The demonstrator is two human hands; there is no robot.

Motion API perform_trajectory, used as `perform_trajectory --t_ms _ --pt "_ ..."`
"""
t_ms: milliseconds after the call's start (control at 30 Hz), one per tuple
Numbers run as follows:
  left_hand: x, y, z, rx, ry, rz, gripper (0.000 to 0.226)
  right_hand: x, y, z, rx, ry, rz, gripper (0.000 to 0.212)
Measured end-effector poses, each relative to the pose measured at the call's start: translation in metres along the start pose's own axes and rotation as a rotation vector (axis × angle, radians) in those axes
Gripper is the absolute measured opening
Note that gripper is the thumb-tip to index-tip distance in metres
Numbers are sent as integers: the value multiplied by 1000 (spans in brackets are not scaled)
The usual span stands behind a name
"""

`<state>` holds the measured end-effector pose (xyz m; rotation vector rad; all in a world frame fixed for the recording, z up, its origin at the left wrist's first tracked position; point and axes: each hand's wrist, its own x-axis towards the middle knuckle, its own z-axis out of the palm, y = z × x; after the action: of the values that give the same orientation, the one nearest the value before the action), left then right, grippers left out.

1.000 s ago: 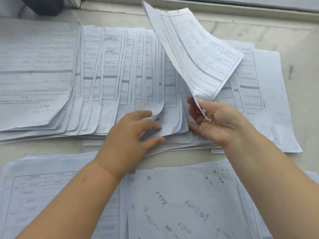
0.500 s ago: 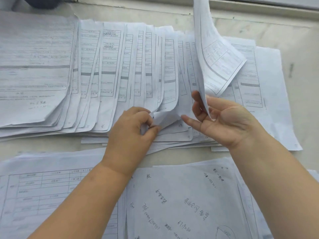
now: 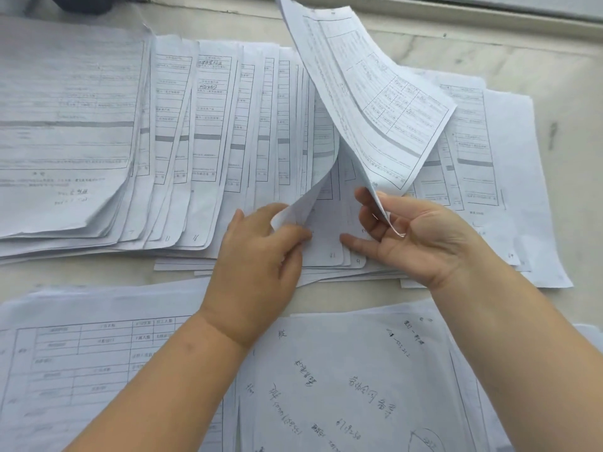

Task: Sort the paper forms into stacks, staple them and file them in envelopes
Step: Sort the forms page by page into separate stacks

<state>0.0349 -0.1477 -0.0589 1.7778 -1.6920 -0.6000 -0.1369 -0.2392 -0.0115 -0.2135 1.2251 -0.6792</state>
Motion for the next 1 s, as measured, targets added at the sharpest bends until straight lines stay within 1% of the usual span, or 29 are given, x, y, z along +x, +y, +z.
perform_trajectory --t_ms 33,67,133,267,333,400,433,533,600,667,733,800,833,900,967,1000 --pt "0 0 0 47 -30 -3 23 -1 0 -1 -23 -4 -3 7" --pt "0 0 0 68 -48 -12 30 -3 -1 -1 -51 -8 -9 7" --pt "2 3 -3 69 -34 -25 38 -7 -3 -2 -104 -14 -23 9" --pt "3 1 -2 91 -67 -3 44 -9 -3 -1 -117 -12 -27 15" --pt "3 0 0 88 -54 0 37 -8 -3 1 -116 -26 -24 13" --pt "3 0 0 59 3 1 25 -8 -4 3 -112 -44 -24 12" --pt "3 0 0 47 18 -1 25 -8 -4 4 -104 -52 -24 12" --pt "2 1 1 73 -3 3 38 -7 -4 8 -55 -68 -16 11" --pt "2 1 2 67 3 7 33 -6 -3 11 -25 -91 -17 12" --pt "2 2 3 9 65 -11 23 -6 -4 14 -22 -119 -35 16" --pt "2 6 2 -68 144 -78 17 -7 -5 15 -29 -113 -62 17" --pt "3 10 -1 -137 215 -179 7 -9 -7 12 -55 -62 -87 12" --pt "4 10 0 -166 245 -222 7 -11 -7 9 -70 -37 -98 11" --pt "5 9 0 -201 283 -243 24 -17 -7 2 -101 0 -109 12" --pt "5 8 -1 -177 258 -190 39 -22 -6 -4 -117 28 -105 12" --pt "4 6 -2 -152 231 -156 42 -24 -4 -6 -121 33 -95 12"
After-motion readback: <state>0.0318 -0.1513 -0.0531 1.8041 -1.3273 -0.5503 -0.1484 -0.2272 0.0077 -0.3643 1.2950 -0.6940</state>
